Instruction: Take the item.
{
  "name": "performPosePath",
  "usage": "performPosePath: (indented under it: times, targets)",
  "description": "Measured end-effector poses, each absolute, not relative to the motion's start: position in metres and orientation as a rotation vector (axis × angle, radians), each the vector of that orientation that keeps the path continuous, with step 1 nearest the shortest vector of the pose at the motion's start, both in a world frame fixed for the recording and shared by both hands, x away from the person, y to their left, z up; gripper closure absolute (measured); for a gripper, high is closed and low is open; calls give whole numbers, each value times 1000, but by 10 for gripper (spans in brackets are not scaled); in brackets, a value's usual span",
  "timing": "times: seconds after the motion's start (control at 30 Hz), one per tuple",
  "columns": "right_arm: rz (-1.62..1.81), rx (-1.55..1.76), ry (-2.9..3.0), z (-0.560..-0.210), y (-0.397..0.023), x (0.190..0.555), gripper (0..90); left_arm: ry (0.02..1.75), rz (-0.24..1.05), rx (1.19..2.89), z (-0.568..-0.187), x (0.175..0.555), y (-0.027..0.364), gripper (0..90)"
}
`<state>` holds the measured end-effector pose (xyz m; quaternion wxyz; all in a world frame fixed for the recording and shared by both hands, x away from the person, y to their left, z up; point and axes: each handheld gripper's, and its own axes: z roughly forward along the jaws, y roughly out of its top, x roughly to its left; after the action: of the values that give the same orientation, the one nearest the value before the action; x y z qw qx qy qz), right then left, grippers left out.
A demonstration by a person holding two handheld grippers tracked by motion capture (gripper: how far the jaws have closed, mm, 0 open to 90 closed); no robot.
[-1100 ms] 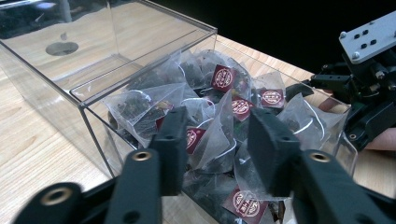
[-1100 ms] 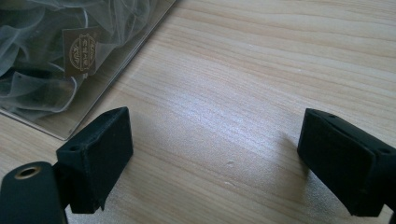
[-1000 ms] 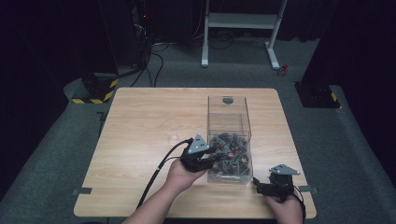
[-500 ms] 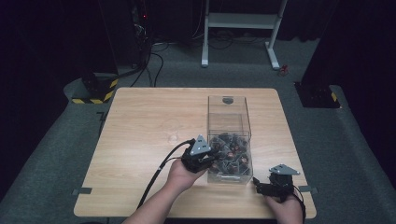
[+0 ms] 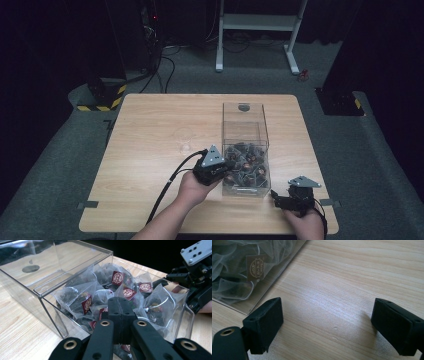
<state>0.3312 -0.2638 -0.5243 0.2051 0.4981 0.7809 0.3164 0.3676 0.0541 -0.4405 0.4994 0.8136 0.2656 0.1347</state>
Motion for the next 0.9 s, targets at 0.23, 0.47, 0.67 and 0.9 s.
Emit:
performPosePath:
  times: [0.23,0.47,0.67,0.9]
  targets:
    - [882,1389,2177,-524,-264,331,105,648,313,1919,-435,366,59,900]
    - [882,1388,2178,-524,-264,331,105,650,313,1898,-431,364,62,900]
    - [882,1388,2178,-524,-264,331,105,649,313,1891,-430,363,63,900]
    - [882,1385,2178,-524,-264,331,105,649,307,1880,-429,363,65,900]
